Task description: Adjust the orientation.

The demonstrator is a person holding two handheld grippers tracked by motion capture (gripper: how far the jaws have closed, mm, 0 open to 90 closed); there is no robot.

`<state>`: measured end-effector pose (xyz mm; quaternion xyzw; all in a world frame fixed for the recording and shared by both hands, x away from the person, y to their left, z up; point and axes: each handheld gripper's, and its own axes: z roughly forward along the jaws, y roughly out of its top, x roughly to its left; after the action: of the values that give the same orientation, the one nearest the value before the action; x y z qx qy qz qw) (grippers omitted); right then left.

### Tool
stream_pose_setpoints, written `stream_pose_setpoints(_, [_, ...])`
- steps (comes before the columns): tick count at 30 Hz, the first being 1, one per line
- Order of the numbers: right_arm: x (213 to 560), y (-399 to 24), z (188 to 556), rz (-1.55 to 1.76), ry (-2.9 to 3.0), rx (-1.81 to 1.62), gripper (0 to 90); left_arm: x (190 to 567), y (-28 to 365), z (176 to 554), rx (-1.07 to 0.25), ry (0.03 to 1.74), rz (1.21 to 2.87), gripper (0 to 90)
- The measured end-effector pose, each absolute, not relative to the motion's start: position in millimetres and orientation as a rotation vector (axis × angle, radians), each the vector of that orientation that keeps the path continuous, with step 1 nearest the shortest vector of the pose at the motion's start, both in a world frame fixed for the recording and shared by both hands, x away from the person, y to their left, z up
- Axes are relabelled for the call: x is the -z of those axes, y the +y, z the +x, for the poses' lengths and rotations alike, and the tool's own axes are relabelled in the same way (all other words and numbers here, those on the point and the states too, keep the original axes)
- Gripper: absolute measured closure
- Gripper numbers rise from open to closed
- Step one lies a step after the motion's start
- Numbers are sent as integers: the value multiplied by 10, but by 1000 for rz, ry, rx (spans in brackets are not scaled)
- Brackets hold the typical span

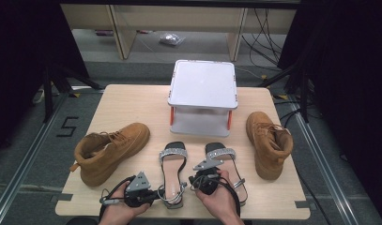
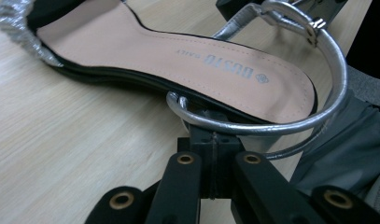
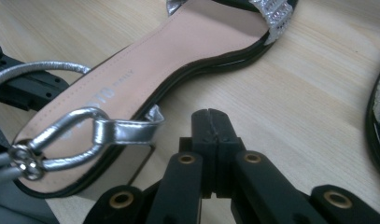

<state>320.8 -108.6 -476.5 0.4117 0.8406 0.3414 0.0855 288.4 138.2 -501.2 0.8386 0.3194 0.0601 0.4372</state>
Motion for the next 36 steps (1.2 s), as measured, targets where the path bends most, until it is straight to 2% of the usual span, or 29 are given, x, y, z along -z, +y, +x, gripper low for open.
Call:
stream_pose_setpoints(16, [4742, -1182, 3207, 1256, 2461, -1011, 900, 4991, 1155, 2943, -134, 719, 2149, 900])
stream_pose_setpoints(28, [4695, -1265, 3228, 1237, 2420, -997, 900, 5000, 996, 2987, -107, 706, 2127, 899])
stream_pose_setpoints(31, [4663, -1284, 3228, 1247, 2435, -976, 863, 4973, 1014, 2957, -113, 683, 2132, 892])
stream_pose_setpoints(33, [4653, -1293, 3230, 1248, 2434, -972, 847, 4946, 1040, 2940, -116, 681, 2137, 871])
stream_pose_setpoints(35, [4619, -1314, 3228, 1285, 2403, -1001, 786, 4854, 1154, 2876, -114, 683, 2120, 774])
stream_pose_setpoints(36, [4619, -1314, 3228, 1285, 2403, -1001, 786, 4854, 1154, 2876, -114, 683, 2120, 736])
